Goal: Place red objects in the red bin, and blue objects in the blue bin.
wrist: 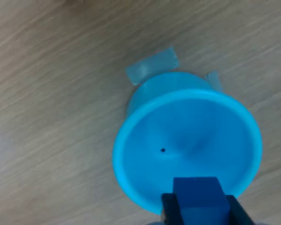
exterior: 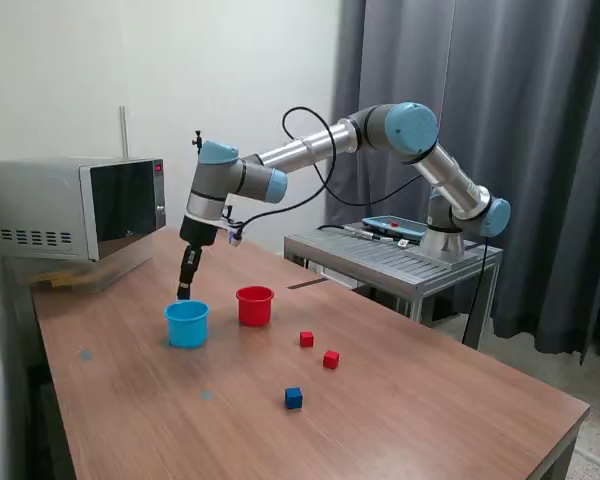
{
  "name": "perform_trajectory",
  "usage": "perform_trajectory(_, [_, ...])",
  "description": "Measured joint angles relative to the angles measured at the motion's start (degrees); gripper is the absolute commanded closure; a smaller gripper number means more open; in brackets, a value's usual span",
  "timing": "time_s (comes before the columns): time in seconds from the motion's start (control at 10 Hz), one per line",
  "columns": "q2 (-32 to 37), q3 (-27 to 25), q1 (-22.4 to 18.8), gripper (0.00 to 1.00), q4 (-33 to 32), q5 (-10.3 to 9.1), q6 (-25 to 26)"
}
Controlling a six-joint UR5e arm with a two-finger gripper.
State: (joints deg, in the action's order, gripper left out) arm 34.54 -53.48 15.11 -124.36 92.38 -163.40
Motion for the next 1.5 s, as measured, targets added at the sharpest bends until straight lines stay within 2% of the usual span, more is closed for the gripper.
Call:
perform_trajectory(0.1, [0.0, -0.3, 0.0, 0.0, 0.0, -0.34, 0.0])
perform_trajectory(0.9, [0.5, -1.5, -0.6, 0.0, -0.1, -0.35, 1.3])
perform_trajectory(1.1, [2.3, -3.0, -3.6, 0.0, -0.1, -0.44, 1.4])
perform_trajectory(1.5, [6.4, -8.1, -12.5, 0.0, 0.0, -0.6, 4.0])
